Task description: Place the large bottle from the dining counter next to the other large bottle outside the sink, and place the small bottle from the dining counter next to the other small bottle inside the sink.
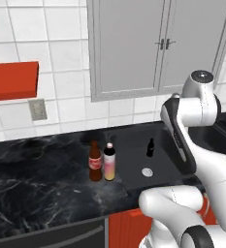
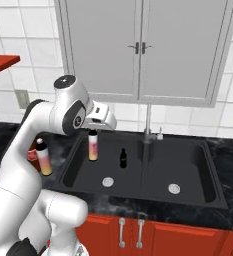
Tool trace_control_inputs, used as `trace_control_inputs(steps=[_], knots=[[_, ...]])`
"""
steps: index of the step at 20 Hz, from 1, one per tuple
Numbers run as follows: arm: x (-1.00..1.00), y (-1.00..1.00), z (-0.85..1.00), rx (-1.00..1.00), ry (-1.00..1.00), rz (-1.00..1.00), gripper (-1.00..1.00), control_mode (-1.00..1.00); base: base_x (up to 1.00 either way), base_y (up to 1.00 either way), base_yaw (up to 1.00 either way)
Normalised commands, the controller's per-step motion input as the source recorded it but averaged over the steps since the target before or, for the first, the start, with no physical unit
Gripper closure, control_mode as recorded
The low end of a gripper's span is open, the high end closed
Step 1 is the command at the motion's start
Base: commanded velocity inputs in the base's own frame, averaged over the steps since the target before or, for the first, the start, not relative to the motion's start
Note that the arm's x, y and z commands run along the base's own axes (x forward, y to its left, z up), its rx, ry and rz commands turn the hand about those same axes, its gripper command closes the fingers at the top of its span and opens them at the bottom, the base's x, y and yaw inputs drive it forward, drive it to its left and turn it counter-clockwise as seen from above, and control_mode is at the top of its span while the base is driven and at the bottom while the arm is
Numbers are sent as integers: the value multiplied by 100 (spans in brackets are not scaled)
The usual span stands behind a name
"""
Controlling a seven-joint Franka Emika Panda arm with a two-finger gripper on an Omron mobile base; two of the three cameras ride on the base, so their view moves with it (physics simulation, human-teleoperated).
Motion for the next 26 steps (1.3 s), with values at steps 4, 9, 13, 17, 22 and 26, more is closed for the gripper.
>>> trace_control_inputs(steps=[4, 9, 13, 17, 22, 26], knots=[[0, 0, 0, 0, 0, 0, 100, 100, 17, 24, -27], [0, 0, 0, 0, 0, 0, 100, 100, 6, 33, -21], [0, 0, 0, 0, 0, 0, 100, 100, 0, 32, -12], [0, 0, 0, 0, 0, 0, 100, 100, -1, 30, -9], [0, 0, 0, 0, 0, 0, 100, 100, -5, 32, -8], [-4, 25, -14, 2, -6, -7, 100, -100, -3, 8, -2]])
